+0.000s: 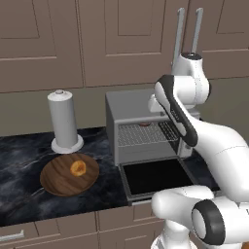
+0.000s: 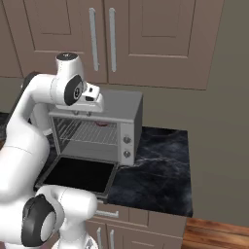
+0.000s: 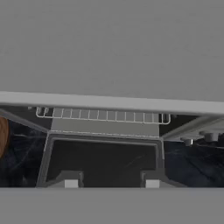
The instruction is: Pick up the heated bread from the toaster oven and place it in the bowl. Then move the bread bowl to the dining counter.
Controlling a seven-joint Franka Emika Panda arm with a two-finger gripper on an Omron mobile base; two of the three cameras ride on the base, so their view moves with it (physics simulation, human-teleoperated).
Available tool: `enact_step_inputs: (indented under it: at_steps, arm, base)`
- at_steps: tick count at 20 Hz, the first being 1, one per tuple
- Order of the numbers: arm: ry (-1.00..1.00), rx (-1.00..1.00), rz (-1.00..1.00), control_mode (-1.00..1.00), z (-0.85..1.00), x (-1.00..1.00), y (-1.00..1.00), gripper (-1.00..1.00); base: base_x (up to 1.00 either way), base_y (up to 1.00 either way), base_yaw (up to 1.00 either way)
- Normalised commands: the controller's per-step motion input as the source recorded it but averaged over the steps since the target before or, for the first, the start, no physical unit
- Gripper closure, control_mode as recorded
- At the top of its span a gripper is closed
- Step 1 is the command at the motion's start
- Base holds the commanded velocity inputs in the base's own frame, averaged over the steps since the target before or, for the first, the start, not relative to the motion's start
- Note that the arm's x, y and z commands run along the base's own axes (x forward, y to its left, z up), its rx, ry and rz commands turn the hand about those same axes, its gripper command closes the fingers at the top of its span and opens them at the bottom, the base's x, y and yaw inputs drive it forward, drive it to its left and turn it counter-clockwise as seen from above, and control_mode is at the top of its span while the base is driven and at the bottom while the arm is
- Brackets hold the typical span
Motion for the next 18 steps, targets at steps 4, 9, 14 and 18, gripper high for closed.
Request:
enact_step_inputs:
  at_steps: [4, 9, 14, 18]
  arm:
    - [-0.03, 0.0, 0.0, -1.0, -0.18, -0.59, 0.0, -1.0]
    - [-0.19, 0.0, 0.0, -1.0, -0.64, -0.69, 0.0, -1.0]
    - [-0.38, 0.0, 0.0, -1.0, -0.46, -0.15, 0.0, -1.0]
    - [-0.16, 0.0, -0.01, -1.0, -0.25, 0.13, 0.08, -1.0]
  base:
    - [0.0, 0.0, 0.0]
    - [0.0, 0.0, 0.0]
    - [0.0, 0.0, 0.0]
    - [0.0, 0.0, 0.0]
